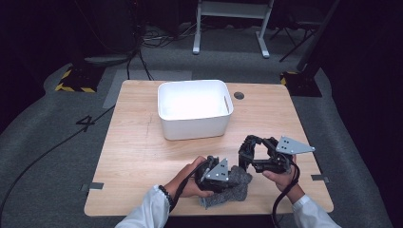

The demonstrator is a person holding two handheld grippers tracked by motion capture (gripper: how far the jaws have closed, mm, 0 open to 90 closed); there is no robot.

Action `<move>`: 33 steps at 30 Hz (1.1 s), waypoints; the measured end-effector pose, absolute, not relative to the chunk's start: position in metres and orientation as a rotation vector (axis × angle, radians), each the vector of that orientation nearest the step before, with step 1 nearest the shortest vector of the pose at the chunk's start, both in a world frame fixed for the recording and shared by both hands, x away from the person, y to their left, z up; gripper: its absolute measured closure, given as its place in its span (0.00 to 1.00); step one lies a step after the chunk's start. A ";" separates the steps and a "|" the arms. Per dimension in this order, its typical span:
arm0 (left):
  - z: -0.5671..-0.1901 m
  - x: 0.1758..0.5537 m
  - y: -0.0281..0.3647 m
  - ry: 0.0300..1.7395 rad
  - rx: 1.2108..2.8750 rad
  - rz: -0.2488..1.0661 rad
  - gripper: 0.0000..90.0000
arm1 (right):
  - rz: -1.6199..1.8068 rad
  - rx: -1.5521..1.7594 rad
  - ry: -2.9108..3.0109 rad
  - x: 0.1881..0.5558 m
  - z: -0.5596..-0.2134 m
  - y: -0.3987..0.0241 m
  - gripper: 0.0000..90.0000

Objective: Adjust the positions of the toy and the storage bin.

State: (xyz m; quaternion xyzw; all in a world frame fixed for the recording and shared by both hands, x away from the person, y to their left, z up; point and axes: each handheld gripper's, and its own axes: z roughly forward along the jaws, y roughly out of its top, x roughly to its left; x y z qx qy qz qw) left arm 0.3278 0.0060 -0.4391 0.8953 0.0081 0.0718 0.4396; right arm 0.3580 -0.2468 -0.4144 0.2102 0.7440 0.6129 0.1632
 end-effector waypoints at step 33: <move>-0.455 0.339 -0.017 0.110 2.221 0.246 0.75 | 1.710 0.631 2.108 0.362 -0.420 -0.251 0.28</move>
